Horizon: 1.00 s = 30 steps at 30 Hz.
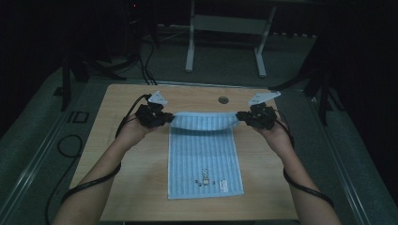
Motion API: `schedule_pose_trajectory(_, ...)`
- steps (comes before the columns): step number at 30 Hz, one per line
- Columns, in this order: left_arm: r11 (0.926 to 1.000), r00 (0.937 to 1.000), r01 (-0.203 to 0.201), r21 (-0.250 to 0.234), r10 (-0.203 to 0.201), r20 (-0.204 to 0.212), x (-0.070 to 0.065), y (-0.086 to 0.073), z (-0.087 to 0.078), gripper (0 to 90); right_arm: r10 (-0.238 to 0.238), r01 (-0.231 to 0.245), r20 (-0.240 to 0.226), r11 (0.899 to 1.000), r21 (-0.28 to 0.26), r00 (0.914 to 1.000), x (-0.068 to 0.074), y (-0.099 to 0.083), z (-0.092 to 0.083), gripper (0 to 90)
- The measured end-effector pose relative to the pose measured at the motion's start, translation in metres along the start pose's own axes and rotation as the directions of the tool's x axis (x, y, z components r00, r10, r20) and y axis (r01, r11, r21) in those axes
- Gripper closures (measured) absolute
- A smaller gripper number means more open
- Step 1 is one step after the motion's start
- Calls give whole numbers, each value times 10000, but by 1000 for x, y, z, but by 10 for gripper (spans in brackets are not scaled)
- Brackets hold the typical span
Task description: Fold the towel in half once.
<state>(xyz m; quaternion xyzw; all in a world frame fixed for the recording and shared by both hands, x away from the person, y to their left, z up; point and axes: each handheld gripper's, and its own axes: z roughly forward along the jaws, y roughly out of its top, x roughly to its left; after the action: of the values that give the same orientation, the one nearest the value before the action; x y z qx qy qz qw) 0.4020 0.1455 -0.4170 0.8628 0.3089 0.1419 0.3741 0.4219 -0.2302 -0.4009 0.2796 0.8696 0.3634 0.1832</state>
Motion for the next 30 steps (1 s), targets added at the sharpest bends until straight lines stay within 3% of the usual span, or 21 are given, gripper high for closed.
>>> schedule_pose_trajectory(4, 9995, 9993, -30, -308, 41, 368, -13, -9, -9, 852, -24, 17, -294, 9997, -235, 9996, 10, -15, -14, 831)
schedule_pose_trajectory(6, 9992, 9991, -247, -325, 258, 336, -22, -14, -12, 851, 85, -105, -544, 9993, -354, 9985, 16, -22, -19, 830)
schedule_pose_trajectory(7, 9991, 9982, -212, -373, 233, 554, -25, -17, -13, 851, 29, -51, -573, 9992, -398, 9984, 20, -26, -21, 831)
schedule_pose_trajectory(13, 9976, 9940, -468, -501, 515, 970, -51, -37, -19, 851, -192, 149, -900, 9987, -479, 9958, 45, -49, -29, 829)
schedule_pose_trajectory(14, 9974, 9938, -453, -553, 506, 994, -54, -40, -21, 851, -138, 85, -1040, 9986, -516, 9945, 47, -52, -30, 829)
schedule_pose_trajectory(17, 9966, 9939, -512, -643, 571, 939, -63, -50, -27, 851, -319, 282, -889, 9987, -422, 9955, 55, -60, -35, 829)
schedule_pose_trajectory(21, 9956, 9918, -571, -745, 651, 1101, -75, -66, -33, 850, -165, 97, -1135, 9982, -598, 9934, 67, -73, -47, 828)
schedule_pose_trajectory(23, 9951, 9920, -672, -719, 743, 1017, -82, -75, -33, 850, -323, 260, -1233, 9983, -525, 9918, 76, -82, -50, 826)
schedule_pose_trajectory(25, 9965, 9886, -458, -701, 553, 1402, -89, -86, -28, 850, -320, 268, -1343, 9988, -406, 9904, 85, -93, -51, 826)
schedule_pose_trajectory(28, 9976, 9863, -605, -349, 652, 1519, -102, -102, -17, 849, -198, 164, -1778, 9997, -205, 9839, 95, -112, -44, 825)
schedule_pose_trajectory(30, 9984, 9827, -497, -260, 535, 1773, -109, -114, -11, 849, -85, 101, -1975, 9999, 71, 9803, 100, -124, -37, 825)
